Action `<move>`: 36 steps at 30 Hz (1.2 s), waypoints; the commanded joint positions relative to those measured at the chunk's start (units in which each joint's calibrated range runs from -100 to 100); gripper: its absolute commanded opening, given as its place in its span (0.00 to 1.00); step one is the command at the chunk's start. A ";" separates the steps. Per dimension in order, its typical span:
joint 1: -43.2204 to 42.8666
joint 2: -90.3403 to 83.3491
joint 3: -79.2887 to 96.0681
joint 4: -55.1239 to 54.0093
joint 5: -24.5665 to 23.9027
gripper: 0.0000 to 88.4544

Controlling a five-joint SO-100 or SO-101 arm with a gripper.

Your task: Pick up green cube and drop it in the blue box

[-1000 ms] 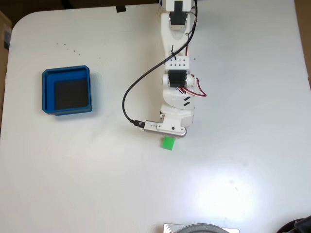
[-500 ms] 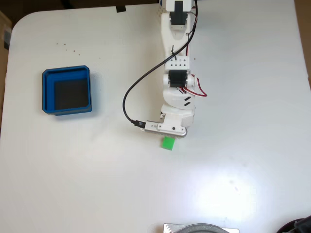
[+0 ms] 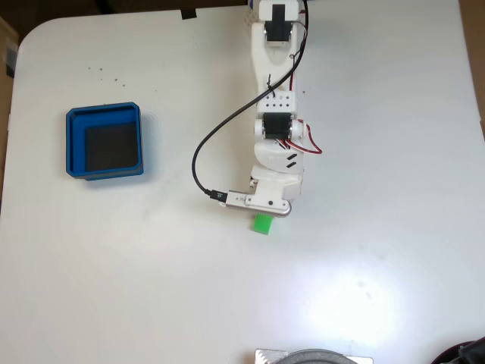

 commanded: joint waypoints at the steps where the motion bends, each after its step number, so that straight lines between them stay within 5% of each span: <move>1: 0.12 -0.80 -3.47 -5.21 -0.10 0.41; 36: 0.27 2.38 -3.74 -6.84 -0.05 0.41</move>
